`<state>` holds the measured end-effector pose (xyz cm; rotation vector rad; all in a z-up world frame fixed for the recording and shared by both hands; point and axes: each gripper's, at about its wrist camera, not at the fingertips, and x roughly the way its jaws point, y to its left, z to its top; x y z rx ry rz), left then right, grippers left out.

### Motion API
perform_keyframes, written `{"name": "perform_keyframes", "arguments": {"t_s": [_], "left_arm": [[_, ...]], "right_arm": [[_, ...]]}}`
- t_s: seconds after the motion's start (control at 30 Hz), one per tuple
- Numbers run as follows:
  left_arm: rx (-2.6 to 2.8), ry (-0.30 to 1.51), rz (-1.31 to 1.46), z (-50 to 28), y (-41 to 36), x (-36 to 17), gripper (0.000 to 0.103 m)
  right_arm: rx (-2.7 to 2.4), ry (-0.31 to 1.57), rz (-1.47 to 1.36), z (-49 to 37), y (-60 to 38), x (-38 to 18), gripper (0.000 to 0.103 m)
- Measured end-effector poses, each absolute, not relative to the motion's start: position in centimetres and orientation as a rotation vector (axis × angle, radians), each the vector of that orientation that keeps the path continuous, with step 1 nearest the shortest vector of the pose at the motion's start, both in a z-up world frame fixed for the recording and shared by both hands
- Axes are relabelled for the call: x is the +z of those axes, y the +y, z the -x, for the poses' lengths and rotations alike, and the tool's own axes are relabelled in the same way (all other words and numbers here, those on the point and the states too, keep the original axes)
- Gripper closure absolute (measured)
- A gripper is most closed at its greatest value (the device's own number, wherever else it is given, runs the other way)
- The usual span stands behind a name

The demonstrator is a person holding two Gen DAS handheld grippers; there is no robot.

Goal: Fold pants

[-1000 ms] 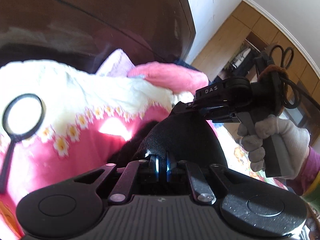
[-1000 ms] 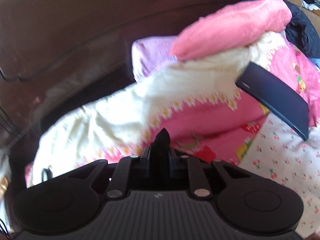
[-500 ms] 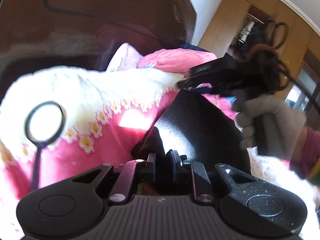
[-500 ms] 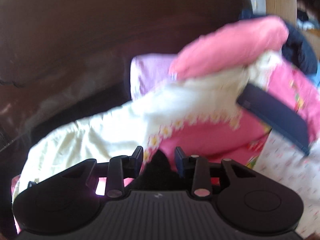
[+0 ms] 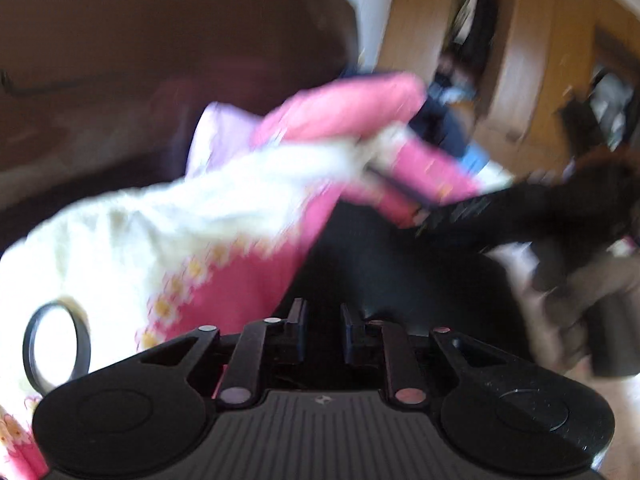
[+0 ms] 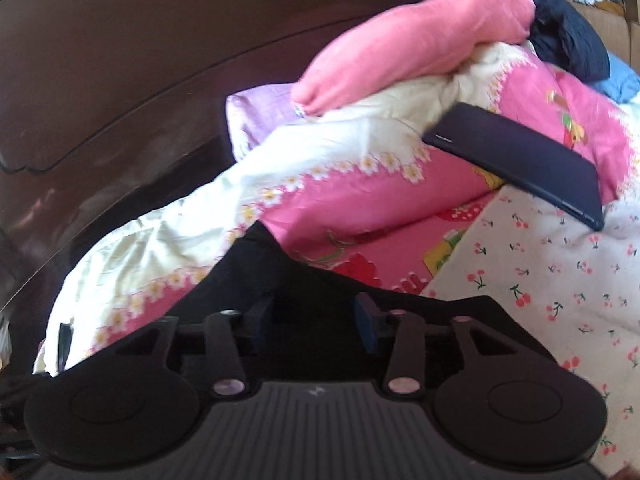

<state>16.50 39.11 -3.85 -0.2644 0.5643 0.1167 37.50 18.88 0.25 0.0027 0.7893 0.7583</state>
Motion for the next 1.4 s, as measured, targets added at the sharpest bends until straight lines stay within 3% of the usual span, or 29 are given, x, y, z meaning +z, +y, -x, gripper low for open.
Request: {"name": "perform_keyframes", "arguments": {"t_s": [0.3, 0.57, 0.63, 0.8, 0.87, 1.07, 1.27, 1.4], "left_arm": [[-0.001, 0.560, 0.269, -16.3, 41.8, -0.1, 0.069], [-0.164, 0.676, 0.296, -19.3, 42.7, -0.3, 0.068], [-0.192, 0.706, 0.245, -19.9, 42.4, -0.3, 0.061], [-0.194, 0.789, 0.175, -22.4, 43.1, -1.7, 0.029], [-0.208, 0.800, 0.199, -23.2, 43.7, -2.2, 0.022], [-0.300, 0.822, 0.216, -22.1, 43.7, -2.5, 0.022], [-0.324, 0.839, 0.273, -21.9, 44.6, -2.5, 0.024], [-0.336, 0.869, 0.286, -22.8, 44.5, -3.1, 0.015]], "right_arm": [[0.763, 0.817, -0.318, -32.4, 8.2, 1.2, 0.040], [0.769, 1.031, -0.667, -30.3, 3.7, -6.4, 0.039], [0.805, 1.017, -0.754, -30.6, 4.1, -7.4, 0.039], [0.854, 0.994, -0.837, -30.8, 5.2, -8.2, 0.029], [0.860, 0.996, -0.823, -31.0, 6.1, -8.3, 0.028], [0.898, 1.019, -0.753, -30.7, 5.5, -8.0, 0.033], [0.891, 1.017, -0.736, -29.8, 4.6, -7.4, 0.031], [0.887, 1.009, -0.741, -29.7, 4.1, -7.9, 0.031]]}}
